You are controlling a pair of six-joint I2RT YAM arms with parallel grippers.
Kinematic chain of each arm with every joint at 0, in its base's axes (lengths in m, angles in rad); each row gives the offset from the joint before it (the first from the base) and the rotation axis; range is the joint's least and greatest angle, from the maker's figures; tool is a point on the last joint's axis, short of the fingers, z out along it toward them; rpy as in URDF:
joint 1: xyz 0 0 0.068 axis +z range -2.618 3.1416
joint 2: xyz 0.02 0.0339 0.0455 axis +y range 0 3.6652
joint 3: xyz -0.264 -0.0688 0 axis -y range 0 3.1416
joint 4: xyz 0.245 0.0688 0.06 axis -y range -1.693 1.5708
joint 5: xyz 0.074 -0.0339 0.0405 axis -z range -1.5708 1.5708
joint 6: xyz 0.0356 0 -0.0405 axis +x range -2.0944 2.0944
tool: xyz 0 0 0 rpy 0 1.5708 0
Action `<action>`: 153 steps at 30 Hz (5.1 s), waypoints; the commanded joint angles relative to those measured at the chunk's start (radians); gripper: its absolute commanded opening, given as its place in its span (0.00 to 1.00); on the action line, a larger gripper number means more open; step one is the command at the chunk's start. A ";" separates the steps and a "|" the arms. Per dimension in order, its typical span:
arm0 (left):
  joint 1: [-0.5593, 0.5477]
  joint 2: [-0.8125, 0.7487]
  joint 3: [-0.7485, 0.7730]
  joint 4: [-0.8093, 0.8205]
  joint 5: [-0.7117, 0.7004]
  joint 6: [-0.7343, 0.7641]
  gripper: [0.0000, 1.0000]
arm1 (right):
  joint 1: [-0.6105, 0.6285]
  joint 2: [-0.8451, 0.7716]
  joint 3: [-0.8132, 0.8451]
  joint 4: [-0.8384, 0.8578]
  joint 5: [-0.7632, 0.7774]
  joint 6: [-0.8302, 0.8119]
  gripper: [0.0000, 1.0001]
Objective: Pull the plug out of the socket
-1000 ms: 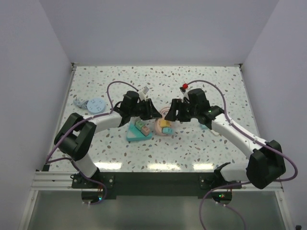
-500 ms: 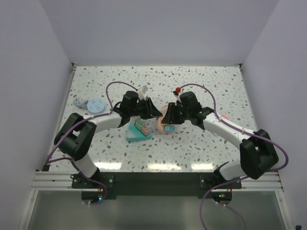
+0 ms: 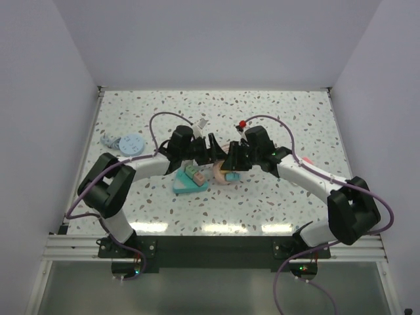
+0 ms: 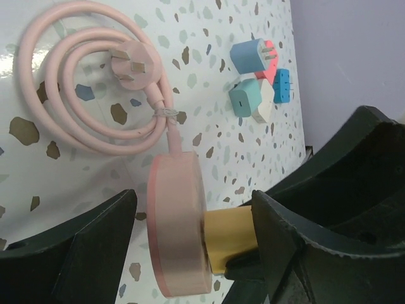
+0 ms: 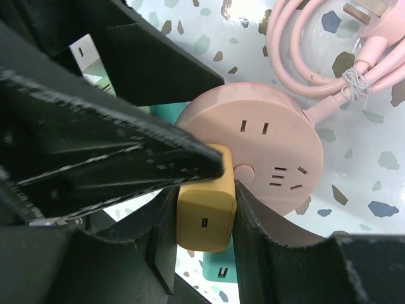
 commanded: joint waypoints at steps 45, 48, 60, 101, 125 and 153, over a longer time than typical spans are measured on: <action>0.014 0.038 0.053 0.008 0.067 0.034 0.00 | -0.473 0.013 0.109 -0.426 0.668 -0.050 0.65; 0.017 0.036 0.050 0.012 0.067 0.034 0.00 | -0.473 -0.045 0.120 -0.421 0.620 -0.071 0.86; 0.021 0.061 0.059 0.064 0.090 -0.004 0.00 | -0.193 -0.163 -0.011 -0.179 -0.073 -0.113 0.90; 0.026 0.026 0.029 0.029 0.029 0.026 0.00 | -0.110 -0.119 0.192 -0.502 -0.151 -0.271 0.00; 0.063 -0.013 0.145 -0.032 0.049 0.040 0.00 | -0.184 -0.172 0.434 -0.578 -0.282 -0.303 0.00; 0.109 -0.042 0.105 -0.015 0.110 0.057 0.00 | -0.562 -0.022 0.037 -0.403 0.671 0.016 0.16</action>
